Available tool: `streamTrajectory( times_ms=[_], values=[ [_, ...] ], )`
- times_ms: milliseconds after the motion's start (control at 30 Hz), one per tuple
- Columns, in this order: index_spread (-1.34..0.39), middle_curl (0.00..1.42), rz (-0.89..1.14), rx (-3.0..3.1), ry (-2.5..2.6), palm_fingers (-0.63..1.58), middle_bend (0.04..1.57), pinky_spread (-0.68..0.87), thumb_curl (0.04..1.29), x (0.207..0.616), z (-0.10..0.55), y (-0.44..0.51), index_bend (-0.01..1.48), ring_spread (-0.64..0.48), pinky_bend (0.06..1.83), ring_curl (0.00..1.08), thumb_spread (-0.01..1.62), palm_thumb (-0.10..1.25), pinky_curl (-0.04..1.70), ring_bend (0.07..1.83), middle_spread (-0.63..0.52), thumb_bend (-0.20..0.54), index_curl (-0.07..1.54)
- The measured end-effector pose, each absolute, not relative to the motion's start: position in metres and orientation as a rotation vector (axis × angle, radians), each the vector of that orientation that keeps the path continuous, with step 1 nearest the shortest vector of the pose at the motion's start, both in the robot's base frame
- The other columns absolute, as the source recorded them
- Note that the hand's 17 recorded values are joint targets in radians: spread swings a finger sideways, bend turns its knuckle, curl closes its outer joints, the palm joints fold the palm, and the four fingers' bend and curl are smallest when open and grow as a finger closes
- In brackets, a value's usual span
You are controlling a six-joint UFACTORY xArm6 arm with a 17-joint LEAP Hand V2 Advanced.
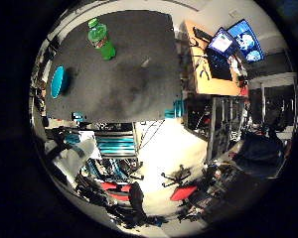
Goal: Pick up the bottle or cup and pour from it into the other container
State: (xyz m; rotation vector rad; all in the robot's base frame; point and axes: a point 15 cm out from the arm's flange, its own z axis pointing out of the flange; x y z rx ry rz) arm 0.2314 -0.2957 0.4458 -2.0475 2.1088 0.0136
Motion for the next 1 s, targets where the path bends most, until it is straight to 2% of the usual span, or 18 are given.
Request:
streamTrajectory(
  times_ms=[100, 367, 633, 1000],
  values=[
    [-0.35, 0.34, 0.017, -2.043, 2.105, 0.24, 0.19, 0.43, 0.4, 0.233, 0.445, -0.295, 0.13, 0.15, 0.55, 0.2, 0.98, 0.81, 0.02, 0.29, -0.03, -0.043, 0.36],
    [-0.3, 0.34, -0.001, -1.971, 2.0, 0.15, 0.21, 0.43, 0.34, 0.263, 0.439, -0.287, 0.15, 0.18, 0.66, 0.23, 0.99, 0.64, 0.05, 0.33, 0.02, -0.034, 0.28],
    [-0.3, 0.35, -0.005, -1.768, 1.802, 0.19, 0.24, 0.44, 0.33, 0.305, 0.439, -0.281, 0.16, 0.17, 0.71, 0.24, 0.99, 0.62, 0.04, 0.36, 0.03, -0.027, 0.27],
    [-0.28, 0.34, 0.139, -1.562, 1.683, 0.15, 0.24, 0.44, 0.33, 0.322, 0.401, -0.297, 0.15, 0.17, 0.77, 0.24, 0.98, 0.6, 0.02, 0.38, 0.04, -0.03, 0.27]
  ],
)
